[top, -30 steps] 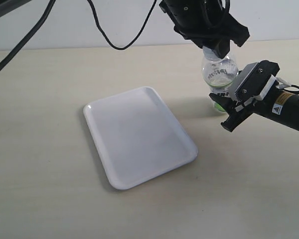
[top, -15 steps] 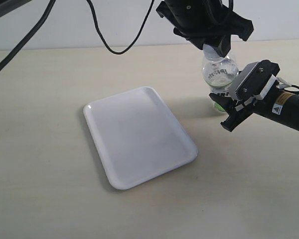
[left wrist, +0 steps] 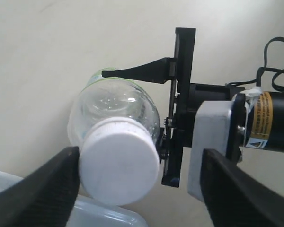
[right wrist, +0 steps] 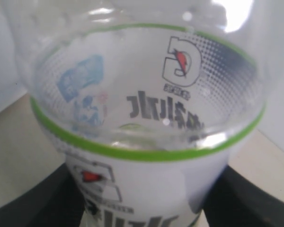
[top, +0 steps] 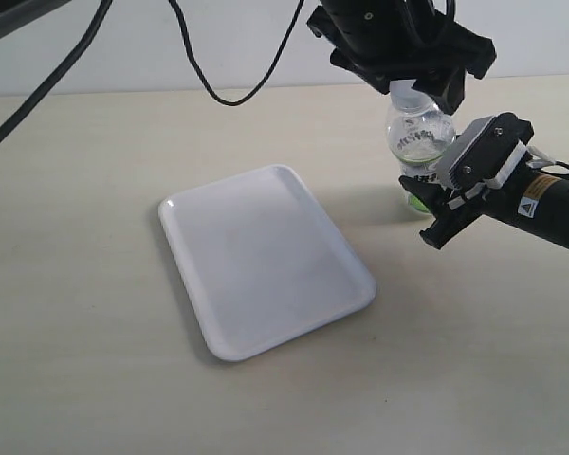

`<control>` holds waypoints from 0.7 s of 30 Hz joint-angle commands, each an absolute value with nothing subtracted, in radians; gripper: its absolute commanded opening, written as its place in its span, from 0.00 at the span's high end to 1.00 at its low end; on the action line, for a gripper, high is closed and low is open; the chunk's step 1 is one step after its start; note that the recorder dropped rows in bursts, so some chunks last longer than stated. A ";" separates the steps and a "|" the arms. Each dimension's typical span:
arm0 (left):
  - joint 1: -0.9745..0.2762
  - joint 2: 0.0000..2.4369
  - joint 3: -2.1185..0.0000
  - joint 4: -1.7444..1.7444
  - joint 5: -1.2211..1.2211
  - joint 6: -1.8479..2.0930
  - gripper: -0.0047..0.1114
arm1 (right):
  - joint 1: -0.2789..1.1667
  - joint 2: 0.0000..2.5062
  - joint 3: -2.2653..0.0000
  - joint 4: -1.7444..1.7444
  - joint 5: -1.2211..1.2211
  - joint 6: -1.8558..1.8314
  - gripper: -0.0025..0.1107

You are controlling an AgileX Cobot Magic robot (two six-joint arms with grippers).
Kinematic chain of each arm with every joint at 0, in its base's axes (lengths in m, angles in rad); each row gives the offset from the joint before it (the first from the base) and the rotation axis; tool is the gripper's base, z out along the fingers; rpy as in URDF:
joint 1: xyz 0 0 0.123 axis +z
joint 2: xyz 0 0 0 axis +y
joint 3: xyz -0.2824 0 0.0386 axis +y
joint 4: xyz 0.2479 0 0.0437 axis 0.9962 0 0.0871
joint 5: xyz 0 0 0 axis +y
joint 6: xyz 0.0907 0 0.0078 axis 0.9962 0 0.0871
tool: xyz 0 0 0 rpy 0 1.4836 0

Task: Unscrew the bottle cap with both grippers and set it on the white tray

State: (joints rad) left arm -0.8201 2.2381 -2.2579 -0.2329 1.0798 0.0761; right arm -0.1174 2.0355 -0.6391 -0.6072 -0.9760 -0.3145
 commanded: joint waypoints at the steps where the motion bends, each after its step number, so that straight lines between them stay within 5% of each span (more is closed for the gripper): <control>1: -0.824 2.194 -2.260 -0.218 1.051 0.154 0.36 | -0.121 2.049 -0.635 -0.612 -0.883 -0.308 0.98; 21: -0.829 2.135 -2.260 -0.137 1.179 1.230 0.36 | -0.121 2.049 -0.635 -0.628 -0.862 -0.311 0.98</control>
